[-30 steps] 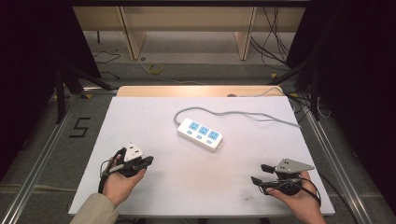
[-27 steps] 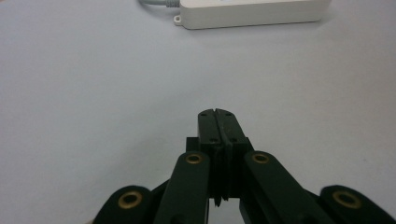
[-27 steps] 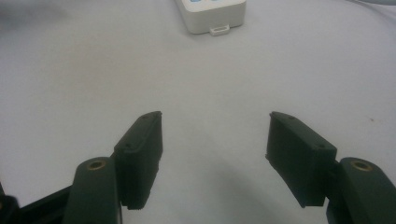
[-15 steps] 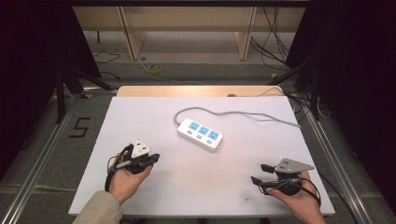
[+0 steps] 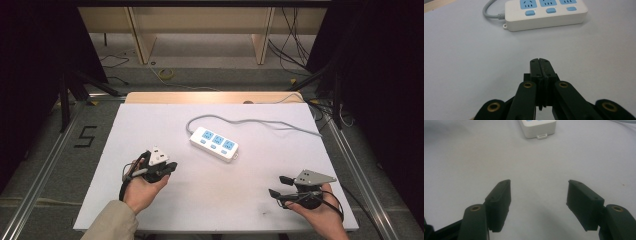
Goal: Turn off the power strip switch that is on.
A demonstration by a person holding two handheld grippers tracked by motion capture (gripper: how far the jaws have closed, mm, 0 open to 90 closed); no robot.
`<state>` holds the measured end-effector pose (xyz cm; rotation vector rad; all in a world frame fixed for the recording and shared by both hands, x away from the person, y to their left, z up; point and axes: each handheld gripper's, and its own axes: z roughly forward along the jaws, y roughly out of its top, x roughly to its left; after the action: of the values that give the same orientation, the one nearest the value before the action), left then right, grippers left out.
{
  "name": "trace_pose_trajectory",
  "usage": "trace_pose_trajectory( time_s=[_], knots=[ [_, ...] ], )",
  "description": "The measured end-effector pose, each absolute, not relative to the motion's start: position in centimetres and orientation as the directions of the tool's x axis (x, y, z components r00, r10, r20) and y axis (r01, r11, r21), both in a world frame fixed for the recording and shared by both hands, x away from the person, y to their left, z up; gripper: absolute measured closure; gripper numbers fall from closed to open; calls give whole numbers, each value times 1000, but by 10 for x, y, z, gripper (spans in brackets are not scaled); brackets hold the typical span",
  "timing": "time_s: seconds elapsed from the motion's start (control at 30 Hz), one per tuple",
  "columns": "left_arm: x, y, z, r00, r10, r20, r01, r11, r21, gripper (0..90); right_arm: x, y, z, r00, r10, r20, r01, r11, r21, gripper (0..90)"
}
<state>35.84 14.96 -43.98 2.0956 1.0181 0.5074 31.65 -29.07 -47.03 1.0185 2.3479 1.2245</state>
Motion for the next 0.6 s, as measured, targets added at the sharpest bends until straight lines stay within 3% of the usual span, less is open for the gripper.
trace_pose_trajectory(
  time_s=[0.6],
  knots=[
    [368,143,-438,615,788,25,508,-421,751,899,317,-290,-471,-705,708,51,450,390,804,368]
  ],
)
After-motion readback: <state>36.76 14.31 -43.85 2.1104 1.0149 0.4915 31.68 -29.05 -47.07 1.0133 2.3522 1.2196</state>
